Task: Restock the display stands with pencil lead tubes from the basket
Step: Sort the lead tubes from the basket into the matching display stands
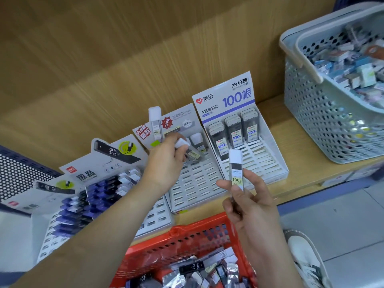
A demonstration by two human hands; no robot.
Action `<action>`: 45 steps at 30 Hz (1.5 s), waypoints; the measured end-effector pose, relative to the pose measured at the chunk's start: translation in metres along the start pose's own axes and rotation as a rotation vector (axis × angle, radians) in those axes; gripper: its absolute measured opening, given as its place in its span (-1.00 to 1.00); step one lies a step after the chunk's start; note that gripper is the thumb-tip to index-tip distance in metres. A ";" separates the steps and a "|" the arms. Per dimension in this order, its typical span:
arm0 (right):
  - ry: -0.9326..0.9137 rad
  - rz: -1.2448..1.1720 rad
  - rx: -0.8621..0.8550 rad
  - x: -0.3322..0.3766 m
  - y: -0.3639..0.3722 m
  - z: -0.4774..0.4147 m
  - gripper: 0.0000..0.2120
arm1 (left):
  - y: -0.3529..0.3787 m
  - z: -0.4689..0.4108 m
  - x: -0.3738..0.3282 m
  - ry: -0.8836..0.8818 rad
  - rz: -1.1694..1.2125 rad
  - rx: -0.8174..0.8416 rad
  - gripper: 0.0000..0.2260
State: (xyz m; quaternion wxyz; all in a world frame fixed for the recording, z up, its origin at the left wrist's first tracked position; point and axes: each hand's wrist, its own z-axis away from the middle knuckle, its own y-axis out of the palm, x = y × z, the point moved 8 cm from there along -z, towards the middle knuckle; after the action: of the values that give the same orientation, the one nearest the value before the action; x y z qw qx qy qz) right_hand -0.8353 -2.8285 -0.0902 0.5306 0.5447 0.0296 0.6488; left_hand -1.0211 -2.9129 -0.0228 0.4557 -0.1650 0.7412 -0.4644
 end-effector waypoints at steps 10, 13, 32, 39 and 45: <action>0.014 0.061 0.018 -0.009 -0.002 -0.003 -0.70 | 0.015 -0.016 -0.007 0.137 -0.139 0.003 -0.91; 0.010 0.075 0.006 -0.009 -0.004 -0.003 -0.71 | 0.013 -0.015 -0.020 0.221 -0.161 0.010 -0.86; 0.069 0.136 -0.029 -0.022 -0.012 -0.006 -0.66 | -0.006 -0.015 -0.034 0.218 -0.258 0.013 -0.89; 0.069 0.157 -0.038 -0.028 -0.015 -0.008 -0.69 | 0.010 -0.021 -0.043 0.394 -0.294 0.049 -0.80; 0.006 0.183 -0.089 -0.024 -0.018 -0.010 -0.83 | 0.018 -0.025 -0.044 0.402 -0.274 -0.007 -0.79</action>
State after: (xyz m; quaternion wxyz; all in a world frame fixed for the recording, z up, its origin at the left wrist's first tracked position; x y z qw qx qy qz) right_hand -0.8340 -2.8324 -0.1216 0.4926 0.5191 -0.0477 0.6968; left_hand -1.0153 -2.8610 -0.0115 0.2314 -0.1699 0.7893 -0.5428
